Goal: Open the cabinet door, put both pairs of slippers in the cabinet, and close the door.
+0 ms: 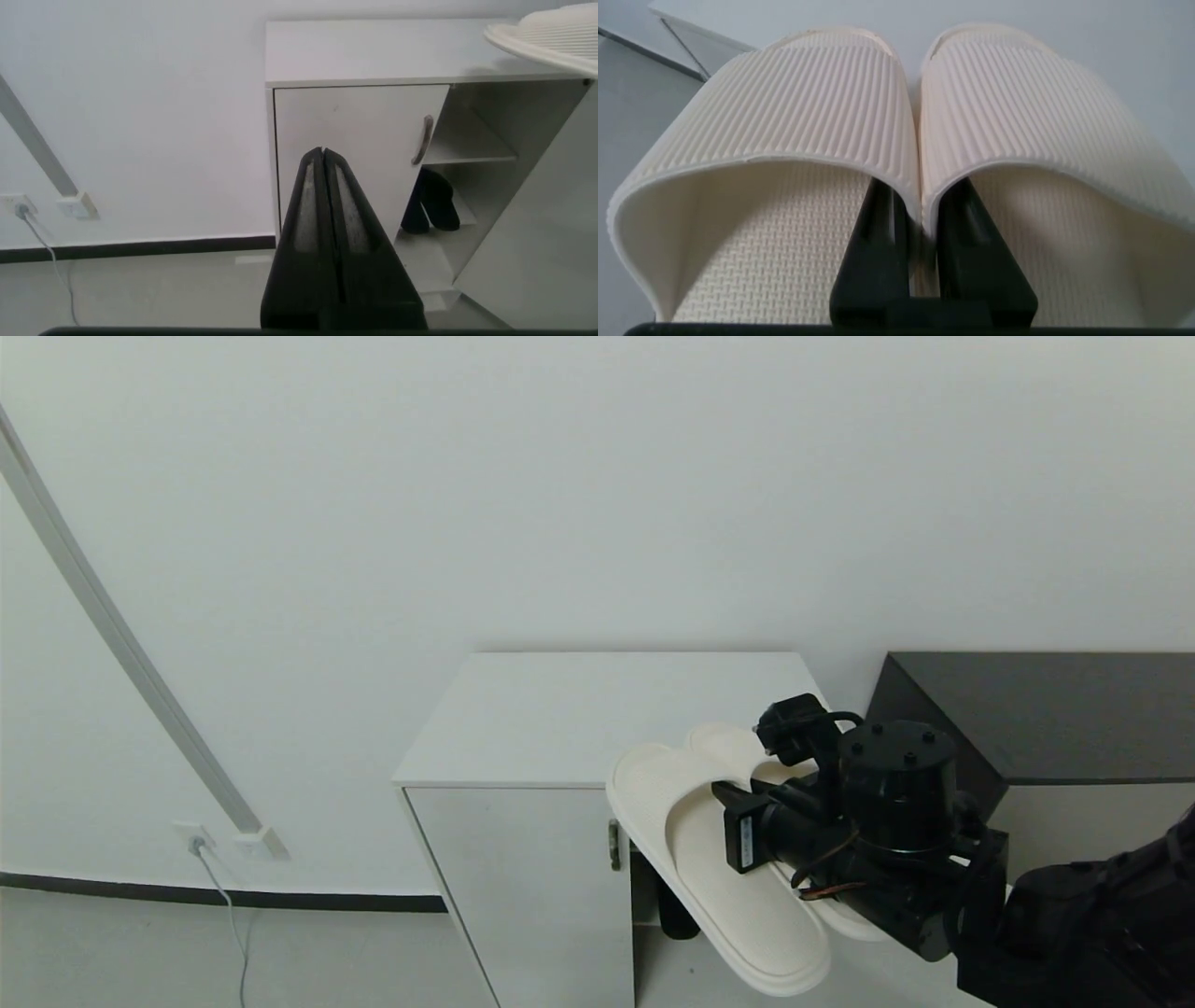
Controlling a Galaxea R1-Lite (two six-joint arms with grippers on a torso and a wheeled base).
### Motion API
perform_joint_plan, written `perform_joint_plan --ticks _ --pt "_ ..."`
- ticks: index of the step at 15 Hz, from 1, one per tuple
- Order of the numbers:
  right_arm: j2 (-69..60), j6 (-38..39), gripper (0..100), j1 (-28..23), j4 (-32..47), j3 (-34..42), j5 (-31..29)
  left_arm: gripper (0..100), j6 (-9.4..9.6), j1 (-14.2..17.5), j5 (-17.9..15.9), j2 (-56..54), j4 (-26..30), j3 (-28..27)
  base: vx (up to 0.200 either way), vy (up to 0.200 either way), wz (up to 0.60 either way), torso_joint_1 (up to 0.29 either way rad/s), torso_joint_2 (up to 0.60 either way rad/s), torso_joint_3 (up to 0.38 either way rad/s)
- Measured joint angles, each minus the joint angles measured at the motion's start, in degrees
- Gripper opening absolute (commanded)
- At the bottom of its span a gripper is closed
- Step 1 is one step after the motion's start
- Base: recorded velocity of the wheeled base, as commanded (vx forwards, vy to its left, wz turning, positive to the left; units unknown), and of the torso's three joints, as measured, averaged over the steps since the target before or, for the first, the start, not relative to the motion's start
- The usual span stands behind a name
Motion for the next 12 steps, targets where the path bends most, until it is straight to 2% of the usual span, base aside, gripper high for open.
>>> perform_joint_plan --ticks 5,12 --pt "0.09 0.02 0 0.01 0.02 0.28 0.02 0 0.00 0.00 0.00 0.00 -0.02 0.00 -0.200 0.000 0.00 -0.003 0.00 0.001" --pt "0.85 -1.54 0 -0.79 -3.45 1.99 0.13 0 0.00 0.00 0.00 0.00 0.00 0.00 0.000 0.000 0.00 0.000 0.00 0.000"
